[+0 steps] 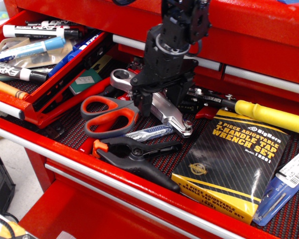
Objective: Pick up box cutter and put into drawer
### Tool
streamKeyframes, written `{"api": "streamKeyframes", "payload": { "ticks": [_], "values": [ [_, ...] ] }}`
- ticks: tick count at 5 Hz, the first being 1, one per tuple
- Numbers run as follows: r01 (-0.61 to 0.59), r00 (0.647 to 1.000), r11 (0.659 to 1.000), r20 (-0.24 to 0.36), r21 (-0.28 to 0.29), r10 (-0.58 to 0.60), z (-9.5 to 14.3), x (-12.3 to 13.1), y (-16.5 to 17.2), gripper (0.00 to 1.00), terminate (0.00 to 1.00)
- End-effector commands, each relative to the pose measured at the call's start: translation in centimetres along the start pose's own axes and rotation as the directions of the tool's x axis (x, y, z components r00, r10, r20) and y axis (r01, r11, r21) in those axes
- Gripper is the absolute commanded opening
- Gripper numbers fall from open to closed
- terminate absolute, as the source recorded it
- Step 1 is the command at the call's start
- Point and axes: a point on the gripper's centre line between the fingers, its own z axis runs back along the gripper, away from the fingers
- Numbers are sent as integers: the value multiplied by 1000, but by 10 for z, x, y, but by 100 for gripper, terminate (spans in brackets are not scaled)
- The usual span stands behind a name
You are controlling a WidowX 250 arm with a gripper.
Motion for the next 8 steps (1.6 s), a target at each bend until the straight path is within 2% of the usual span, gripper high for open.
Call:
{"api": "streamKeyframes", "payload": {
  "ticks": [1,2,4,5,6,7,8],
  "values": [
    [1,997,998,-76,-62,-5,5,19,-5,100,0],
    [-49,994,996,-100,-78,41,1,15,-6,100,0],
    [-61,997,996,-47,-71,57,3,11,-3,100,0],
    [20,999,999,40,26,-21,28,19,6,0,0],
    [69,995,993,66,98,-75,56,23,14,0,0],
    [140,980,969,111,205,-165,89,35,36,0,0],
    [188,960,943,153,273,-235,107,63,62,0,0]
  ]
}}
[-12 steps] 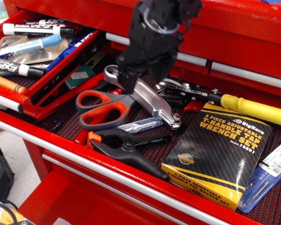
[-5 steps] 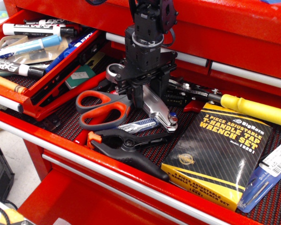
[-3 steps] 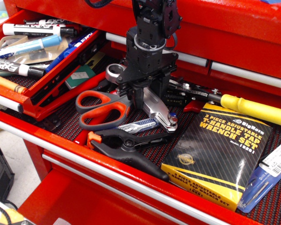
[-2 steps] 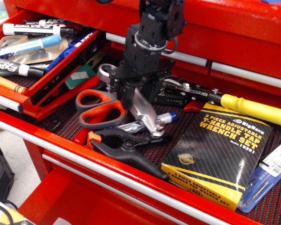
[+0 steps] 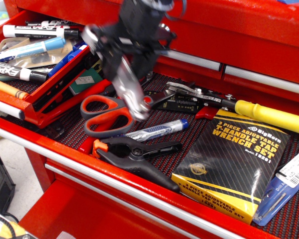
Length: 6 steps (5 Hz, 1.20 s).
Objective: Pick up box cutter and put into drawer
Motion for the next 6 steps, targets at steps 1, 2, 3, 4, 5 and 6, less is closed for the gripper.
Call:
{"api": "streamKeyframes", "payload": {
  "ticks": [1,2,3,4,5,6],
  "values": [
    [157,976,988,152,13,-157,20,73,56,0,0],
    [296,946,955,150,-30,-289,4,116,77,0,0],
    [337,933,936,167,-100,-319,-4,132,81,100,0],
    [337,933,936,167,-100,-319,-4,132,81,100,0],
    [337,933,936,167,-100,-319,-4,132,81,100,0],
    [337,933,936,167,-100,-319,-4,132,81,100,0]
  ]
}}
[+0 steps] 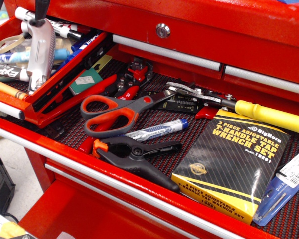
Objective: Pick up box cutter and put into drawer
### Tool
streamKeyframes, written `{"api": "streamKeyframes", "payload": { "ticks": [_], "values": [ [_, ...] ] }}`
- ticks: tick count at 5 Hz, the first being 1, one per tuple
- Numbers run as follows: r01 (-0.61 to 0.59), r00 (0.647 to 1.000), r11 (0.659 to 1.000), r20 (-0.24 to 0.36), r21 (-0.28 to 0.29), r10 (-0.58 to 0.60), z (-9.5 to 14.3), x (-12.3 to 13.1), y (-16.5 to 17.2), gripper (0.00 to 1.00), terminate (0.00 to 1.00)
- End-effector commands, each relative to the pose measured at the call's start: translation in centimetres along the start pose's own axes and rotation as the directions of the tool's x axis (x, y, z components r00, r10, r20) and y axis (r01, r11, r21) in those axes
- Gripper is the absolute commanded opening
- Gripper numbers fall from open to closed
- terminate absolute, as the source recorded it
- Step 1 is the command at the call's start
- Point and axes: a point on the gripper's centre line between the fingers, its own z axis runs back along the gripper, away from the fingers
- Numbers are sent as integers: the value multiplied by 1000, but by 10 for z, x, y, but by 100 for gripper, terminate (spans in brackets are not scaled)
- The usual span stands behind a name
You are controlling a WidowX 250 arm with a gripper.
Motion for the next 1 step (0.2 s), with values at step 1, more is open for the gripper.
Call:
{"api": "streamKeyframes", "payload": {
  "ticks": [1],
  "values": [
    [0,999,1000,47,-2,0,16,18,-5,100,100]
  ]
}}
